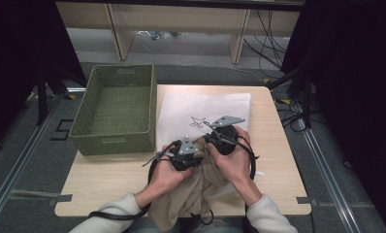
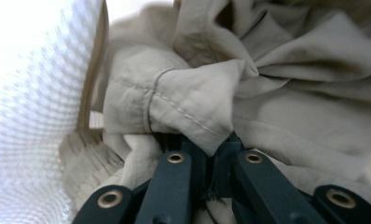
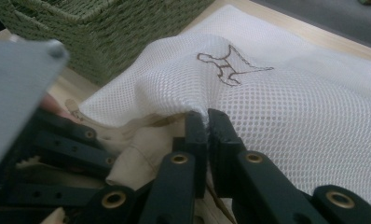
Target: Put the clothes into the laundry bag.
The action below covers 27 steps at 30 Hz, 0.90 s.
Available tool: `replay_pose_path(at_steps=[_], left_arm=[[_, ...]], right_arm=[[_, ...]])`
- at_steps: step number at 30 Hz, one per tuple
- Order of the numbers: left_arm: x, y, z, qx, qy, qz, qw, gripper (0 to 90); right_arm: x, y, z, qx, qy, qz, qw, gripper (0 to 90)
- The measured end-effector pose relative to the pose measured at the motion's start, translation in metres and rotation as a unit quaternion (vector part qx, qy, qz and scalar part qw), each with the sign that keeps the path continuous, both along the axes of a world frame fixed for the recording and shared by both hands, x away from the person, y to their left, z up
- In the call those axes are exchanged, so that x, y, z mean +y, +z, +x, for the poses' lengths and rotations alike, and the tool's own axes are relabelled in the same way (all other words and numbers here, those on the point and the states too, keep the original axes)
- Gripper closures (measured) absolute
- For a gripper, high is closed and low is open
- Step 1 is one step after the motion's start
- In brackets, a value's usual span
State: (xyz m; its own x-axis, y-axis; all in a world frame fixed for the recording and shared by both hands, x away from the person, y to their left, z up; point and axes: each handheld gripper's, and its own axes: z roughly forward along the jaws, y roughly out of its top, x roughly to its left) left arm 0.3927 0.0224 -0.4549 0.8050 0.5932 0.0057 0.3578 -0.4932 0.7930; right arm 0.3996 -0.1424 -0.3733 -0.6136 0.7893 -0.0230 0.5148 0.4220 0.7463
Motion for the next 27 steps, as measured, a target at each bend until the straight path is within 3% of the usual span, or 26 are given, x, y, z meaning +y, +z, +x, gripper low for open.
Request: replay_pose_path(at_steps=[1, 4, 7, 9, 15, 18, 21, 23, 25, 26, 27], left_arm=[[-0.001, -0.001, 0.001, -0.003, 0.001, 0.001, 1.0000, 85.9], [-0.001, -0.001, 0.002, -0.006, 0.000, 0.002, 1.0000, 85.3], [0.000, 0.001, -0.001, -0.007, -0.001, -0.009, 0.9999, 81.2], [0.003, 0.004, -0.004, -0.011, -0.006, -0.010, 0.9999, 74.9], [0.010, 0.015, -0.017, -0.020, -0.013, -0.030, 0.9993, 52.9], [0.019, 0.026, -0.028, -0.031, -0.014, -0.050, 0.9982, 46.5], [0.029, 0.036, -0.033, -0.043, -0.015, -0.050, 0.9977, 42.7], [0.032, 0.038, -0.035, -0.037, -0.011, -0.055, 0.9978, 41.5], [0.038, 0.040, -0.037, -0.030, -0.012, -0.047, 0.9984, 35.9], [0.047, 0.039, -0.037, -0.032, -0.008, -0.026, 0.9991, 34.8], [0.047, 0.039, -0.037, -0.032, -0.008, -0.026, 0.9991, 33.6]], right_arm=[[0.001, 0.000, 0.000, 0.006, -0.005, 0.003, 1.0000, 88.3], [0.000, -0.004, 0.003, -0.007, 0.011, -0.006, 0.9999, 88.3], [-0.001, -0.005, 0.004, 0.006, 0.003, 0.005, 1.0000, 88.3], [-0.001, -0.004, 0.003, 0.012, -0.016, 0.004, 0.9998, 88.3], [-0.004, -0.004, 0.004, 0.018, -0.018, 0.006, 0.9997, 88.3], [-0.007, -0.003, 0.005, 0.005, -0.010, 0.001, 0.9999, 88.3], [-0.007, -0.003, 0.005, 0.008, -0.012, 0.003, 0.9999, 88.3], [-0.007, -0.003, 0.006, 0.006, -0.010, 0.000, 0.9999, 88.2], [-0.007, -0.004, 0.006, 0.001, -0.007, -0.003, 1.0000, 88.3], [-0.006, -0.003, 0.005, 0.012, -0.018, 0.004, 0.9998, 88.2], [-0.006, -0.003, 0.005, 0.012, -0.018, 0.004, 0.9998, 88.2]])
